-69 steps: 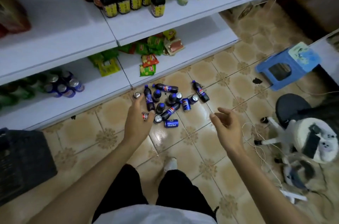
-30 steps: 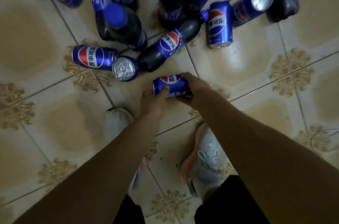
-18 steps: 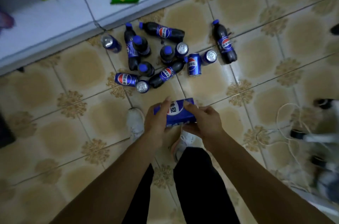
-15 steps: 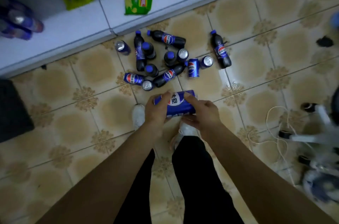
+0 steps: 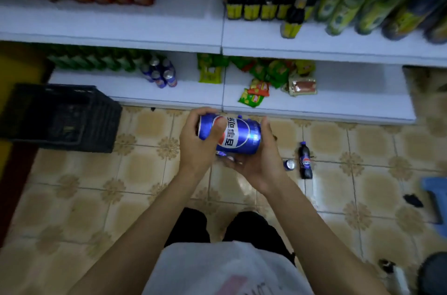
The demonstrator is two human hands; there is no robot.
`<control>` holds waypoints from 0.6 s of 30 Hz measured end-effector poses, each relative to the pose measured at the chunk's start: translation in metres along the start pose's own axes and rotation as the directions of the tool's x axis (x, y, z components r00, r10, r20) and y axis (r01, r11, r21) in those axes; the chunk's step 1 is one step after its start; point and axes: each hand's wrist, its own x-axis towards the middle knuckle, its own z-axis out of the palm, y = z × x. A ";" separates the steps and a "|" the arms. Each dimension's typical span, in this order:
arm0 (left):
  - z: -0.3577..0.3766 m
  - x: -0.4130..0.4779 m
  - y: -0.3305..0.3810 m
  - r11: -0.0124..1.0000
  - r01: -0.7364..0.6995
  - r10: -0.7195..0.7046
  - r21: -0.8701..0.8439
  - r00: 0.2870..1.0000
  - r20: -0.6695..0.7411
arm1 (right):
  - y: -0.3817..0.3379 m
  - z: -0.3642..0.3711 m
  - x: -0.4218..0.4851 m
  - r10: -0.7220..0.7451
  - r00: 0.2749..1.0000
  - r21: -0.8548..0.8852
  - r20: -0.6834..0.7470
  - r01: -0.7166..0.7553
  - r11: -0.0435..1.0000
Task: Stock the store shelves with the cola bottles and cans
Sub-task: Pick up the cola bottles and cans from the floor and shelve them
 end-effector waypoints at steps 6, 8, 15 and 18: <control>-0.097 0.043 0.034 0.984 -0.140 0.120 -0.106 0.977 -0.176 | 0.000 0.115 0.002 -0.068 0.974 -0.164 0.218 0.105 0.981; -0.134 0.064 0.040 0.977 -0.141 0.100 -0.160 0.966 -0.238 | 0.010 0.159 0.007 -0.107 0.961 -0.148 0.254 0.148 0.978; -0.266 0.151 0.055 0.960 -0.078 0.040 -0.268 0.989 -0.142 | 0.042 0.305 0.036 -0.295 0.922 -0.138 0.250 0.335 0.932; -0.306 0.179 0.059 0.968 -0.043 0.045 -0.247 0.999 0.003 | 0.043 0.348 0.046 -0.366 0.907 -0.185 0.207 0.403 0.896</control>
